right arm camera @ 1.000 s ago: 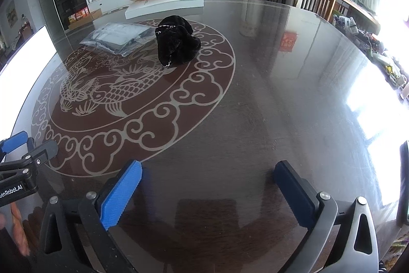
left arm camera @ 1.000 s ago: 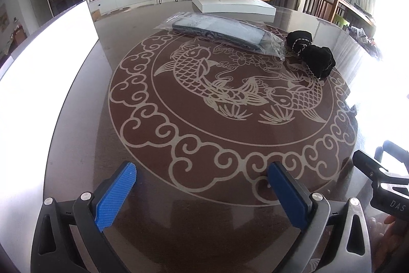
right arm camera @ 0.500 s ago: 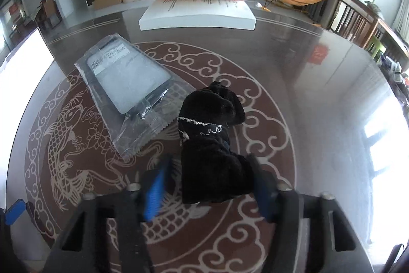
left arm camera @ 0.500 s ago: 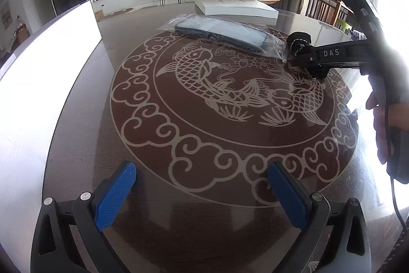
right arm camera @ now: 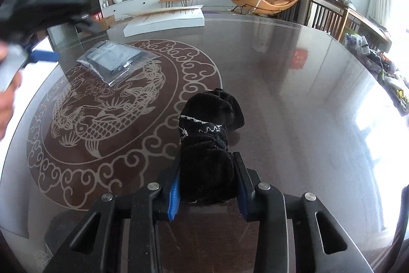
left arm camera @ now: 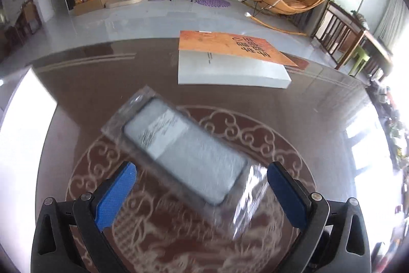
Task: Organize objects
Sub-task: 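Grasp the clear-bagged gray phone case with the left tool and lift it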
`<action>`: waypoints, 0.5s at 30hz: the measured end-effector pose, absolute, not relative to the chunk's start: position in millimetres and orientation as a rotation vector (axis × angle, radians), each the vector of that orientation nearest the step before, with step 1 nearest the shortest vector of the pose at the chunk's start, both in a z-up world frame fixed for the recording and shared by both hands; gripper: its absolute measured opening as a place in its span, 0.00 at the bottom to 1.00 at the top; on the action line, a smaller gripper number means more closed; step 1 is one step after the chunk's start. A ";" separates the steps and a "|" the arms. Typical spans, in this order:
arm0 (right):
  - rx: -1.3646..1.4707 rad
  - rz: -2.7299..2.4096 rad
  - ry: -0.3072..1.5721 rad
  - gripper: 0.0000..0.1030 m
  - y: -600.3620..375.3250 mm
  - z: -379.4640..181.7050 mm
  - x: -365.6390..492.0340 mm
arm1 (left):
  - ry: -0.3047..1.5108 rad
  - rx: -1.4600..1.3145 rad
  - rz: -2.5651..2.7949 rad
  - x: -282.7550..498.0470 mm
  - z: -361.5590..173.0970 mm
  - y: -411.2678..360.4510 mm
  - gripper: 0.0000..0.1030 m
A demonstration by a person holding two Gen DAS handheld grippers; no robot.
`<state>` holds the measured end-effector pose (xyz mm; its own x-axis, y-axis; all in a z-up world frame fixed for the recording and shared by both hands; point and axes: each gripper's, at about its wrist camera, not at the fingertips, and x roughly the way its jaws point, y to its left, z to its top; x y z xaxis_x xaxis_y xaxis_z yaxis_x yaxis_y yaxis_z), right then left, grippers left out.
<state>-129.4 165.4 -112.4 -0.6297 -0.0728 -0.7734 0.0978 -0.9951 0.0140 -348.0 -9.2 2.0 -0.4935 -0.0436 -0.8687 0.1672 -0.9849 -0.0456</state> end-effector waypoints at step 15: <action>1.294 -2.729 -0.024 0.37 172.1 -110.6 -124.8 | -0.103 1.587 -2.527 -305.9 -59.8 -23.1 0.98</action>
